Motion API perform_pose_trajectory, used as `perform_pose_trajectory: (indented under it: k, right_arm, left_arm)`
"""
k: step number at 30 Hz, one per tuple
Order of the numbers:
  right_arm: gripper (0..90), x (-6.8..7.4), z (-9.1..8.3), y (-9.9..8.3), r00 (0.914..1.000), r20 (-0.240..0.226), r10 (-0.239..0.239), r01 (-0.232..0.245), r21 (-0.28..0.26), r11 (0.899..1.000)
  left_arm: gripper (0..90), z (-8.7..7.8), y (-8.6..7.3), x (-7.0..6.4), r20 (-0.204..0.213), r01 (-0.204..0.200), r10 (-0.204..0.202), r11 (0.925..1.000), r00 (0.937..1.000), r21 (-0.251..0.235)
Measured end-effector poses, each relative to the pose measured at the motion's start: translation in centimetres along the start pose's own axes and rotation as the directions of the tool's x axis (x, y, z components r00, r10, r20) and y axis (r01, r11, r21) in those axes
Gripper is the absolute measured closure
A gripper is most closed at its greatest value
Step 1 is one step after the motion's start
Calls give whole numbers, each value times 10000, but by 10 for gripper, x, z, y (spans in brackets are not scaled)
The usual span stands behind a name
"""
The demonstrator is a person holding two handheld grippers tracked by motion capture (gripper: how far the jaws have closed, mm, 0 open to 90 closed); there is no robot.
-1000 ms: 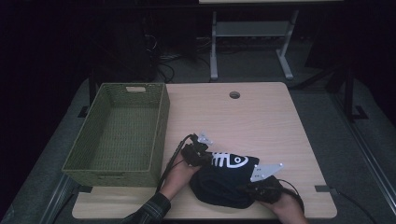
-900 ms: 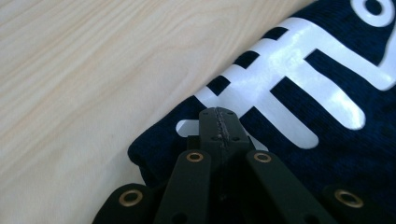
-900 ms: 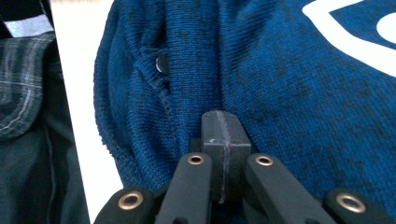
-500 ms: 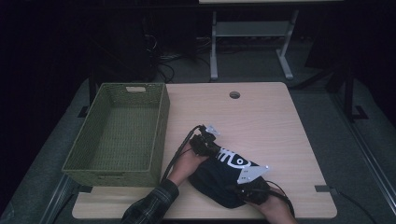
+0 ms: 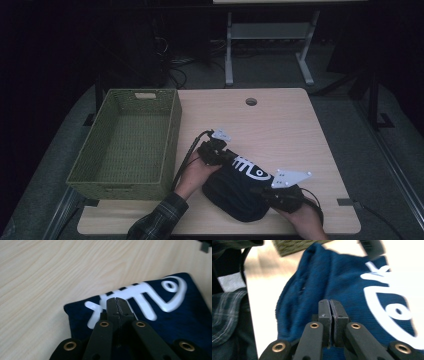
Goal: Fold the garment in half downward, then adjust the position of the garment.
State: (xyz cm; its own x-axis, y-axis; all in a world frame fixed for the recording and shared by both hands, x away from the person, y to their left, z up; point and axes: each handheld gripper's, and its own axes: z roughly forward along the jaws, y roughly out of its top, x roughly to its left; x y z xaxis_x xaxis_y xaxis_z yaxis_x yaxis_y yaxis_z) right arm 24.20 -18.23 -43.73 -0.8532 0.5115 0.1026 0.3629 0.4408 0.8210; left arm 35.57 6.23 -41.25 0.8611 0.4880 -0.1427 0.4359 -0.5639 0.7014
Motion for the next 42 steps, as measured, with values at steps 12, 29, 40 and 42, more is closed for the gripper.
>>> perform_pose_trajectory:
  k: [12,29,40,42]
  right_arm:
    - [883,-35,-12,-4,9883,1446,494,-486,-94,9988]
    - [899,-49,2,-30,9836,1456,1065,-1243,1186,9851]
    - [622,-54,-20,-32,9760,1731,1324,-1372,161,9904]
    - [524,-56,-24,-36,9679,2092,1393,-1427,15,9898]
  left_arm:
    - [900,-37,-29,-26,21,-70,70,9999,10000,-144]
    - [900,-15,-59,-22,-713,13,107,9860,9974,1666]
    - [766,-28,-50,-19,-637,515,-458,9946,9969,902]
    - [701,-33,-45,-18,-632,605,-566,9963,9964,605]
